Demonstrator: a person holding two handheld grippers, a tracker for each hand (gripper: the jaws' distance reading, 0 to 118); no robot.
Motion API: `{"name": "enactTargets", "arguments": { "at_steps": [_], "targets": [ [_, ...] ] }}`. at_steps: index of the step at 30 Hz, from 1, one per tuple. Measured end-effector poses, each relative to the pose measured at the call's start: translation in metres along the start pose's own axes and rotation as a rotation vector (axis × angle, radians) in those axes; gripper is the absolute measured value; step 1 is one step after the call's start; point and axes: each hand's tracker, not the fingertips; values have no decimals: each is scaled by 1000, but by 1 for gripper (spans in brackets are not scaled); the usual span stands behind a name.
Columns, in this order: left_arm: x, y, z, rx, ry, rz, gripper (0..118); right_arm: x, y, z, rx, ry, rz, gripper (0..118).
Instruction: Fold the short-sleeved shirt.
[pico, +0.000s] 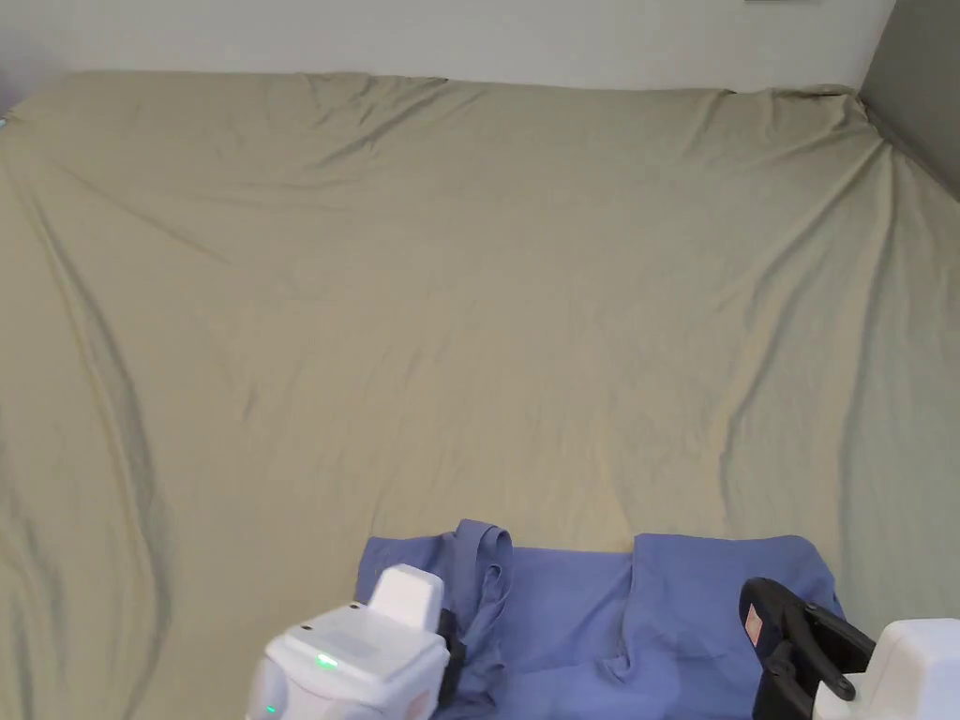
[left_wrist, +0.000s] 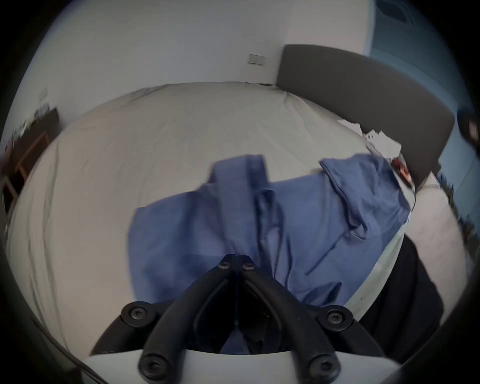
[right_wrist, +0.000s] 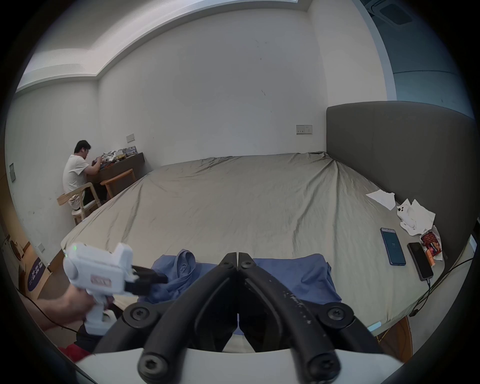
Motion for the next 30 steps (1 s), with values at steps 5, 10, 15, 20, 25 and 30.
{"name": "enactTargets", "arguments": {
  "at_steps": [5, 10, 15, 20, 25, 30],
  "targets": [
    [59, 7, -18, -10, -88, -20, 1, 4, -1, 1, -8, -10, 2, 0],
    [87, 27, -20, 14, -200, 37, 1, 5, -1, 2, -12, -18, 1, 0],
    [67, 42, 38, 122, -300, 129, 1, 6, 4, 6, 5, -25, 16, 0],
    [-6, 72, 139, 462, -235, 180, 1, 3, 14, 4, 68, -23, 49, 0],
    [-60, 70, 221, 650, 38, 37, 0, -6, 26, -3, 128, -29, 91, 0],
    [-93, 43, 235, 607, 250, 14, 0, -7, 30, -7, 155, -30, 81, 0]
  ]
}}
